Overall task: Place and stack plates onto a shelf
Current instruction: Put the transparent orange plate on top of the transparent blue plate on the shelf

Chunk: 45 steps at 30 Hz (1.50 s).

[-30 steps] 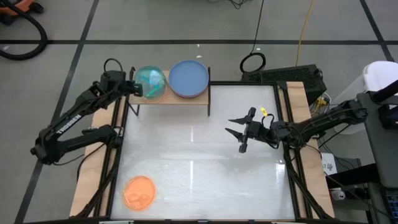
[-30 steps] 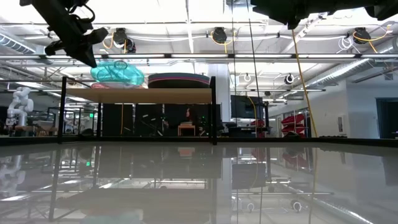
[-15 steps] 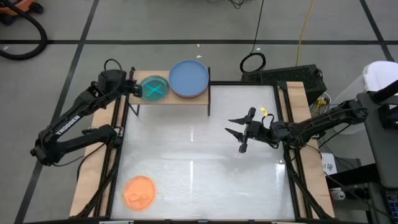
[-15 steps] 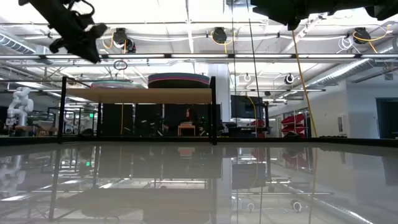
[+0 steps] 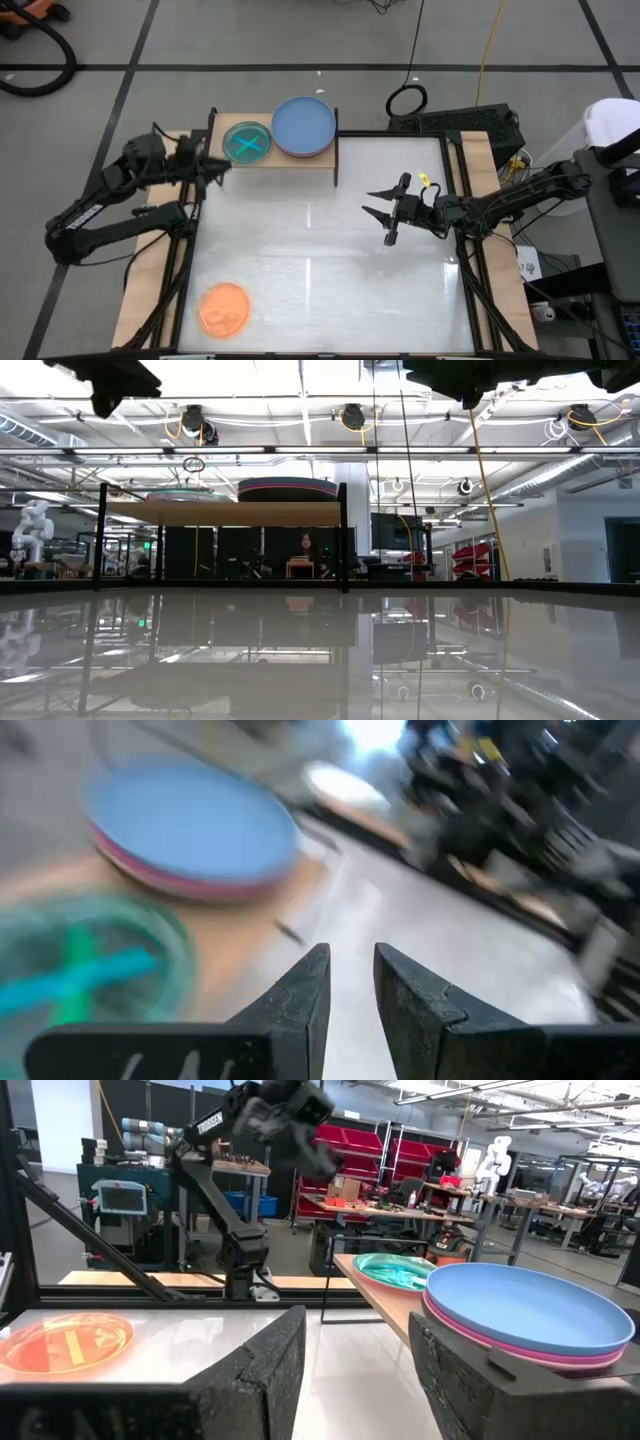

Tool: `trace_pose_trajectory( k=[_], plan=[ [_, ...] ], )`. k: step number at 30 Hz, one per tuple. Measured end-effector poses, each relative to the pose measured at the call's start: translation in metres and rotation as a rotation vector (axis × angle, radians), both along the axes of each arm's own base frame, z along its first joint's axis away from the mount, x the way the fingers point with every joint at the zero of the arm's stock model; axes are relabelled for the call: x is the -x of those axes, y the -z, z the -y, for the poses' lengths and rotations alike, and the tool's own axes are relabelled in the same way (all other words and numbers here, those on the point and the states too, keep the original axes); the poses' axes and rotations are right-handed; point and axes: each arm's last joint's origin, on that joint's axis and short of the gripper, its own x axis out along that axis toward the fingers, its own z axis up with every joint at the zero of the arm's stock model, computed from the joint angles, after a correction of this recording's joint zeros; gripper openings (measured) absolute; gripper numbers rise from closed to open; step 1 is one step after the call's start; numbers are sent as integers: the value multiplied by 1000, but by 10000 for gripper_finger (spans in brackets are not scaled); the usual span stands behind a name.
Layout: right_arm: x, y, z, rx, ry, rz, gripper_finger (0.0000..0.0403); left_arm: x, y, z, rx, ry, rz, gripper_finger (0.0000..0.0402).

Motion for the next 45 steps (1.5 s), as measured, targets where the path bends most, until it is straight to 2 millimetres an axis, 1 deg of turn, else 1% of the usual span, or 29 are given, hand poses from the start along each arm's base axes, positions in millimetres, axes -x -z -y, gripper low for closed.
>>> trace_pose_trajectory(
  k=[2, 5, 10, 15, 18, 22, 25, 29, 36, 40, 45],
  plan=[
    [0, 0, 0, 0, 0, 0, 160, -1, 6, 7, 61, 68, -45, 85],
    [0, 0, 0, 0, 0, 0, 160, -9, 17, 15, 139, 163, -106, 85],
    [0, 0, 0, -17, -1, 3, 160, -24, 45, 24, 142, 225, -216, 86],
    [0, 3, 0, -15, -1, -25, 160, -48, 85, 34, 230, 312, -271, 86],
    [0, 4, 0, -12, -1, -36, 160, -60, 113, 45, 266, 374, -312, 86],
    [0, 4, 0, -12, -1, -35, 160, -71, 140, 63, 324, 464, -368, 86],
    [0, 4, 0, -12, -1, -34, 160, -77, 150, 78, 344, 527, -409, 86],
    [0, 4, 0, -13, -1, -34, 160, -86, 160, 95, 272, 600, -452, 86],
    [0, 4, 0, -11, -1, -38, 160, -99, 174, 118, 260, 705, -456, 86],
    [0, 5, 0, -11, -1, -39, 160, -99, 183, 127, 279, 723, -513, 86],
    [0, 5, 0, -11, -1, -39, 160, -93, 190, 141, 329, 799, -594, 86]
  ],
)
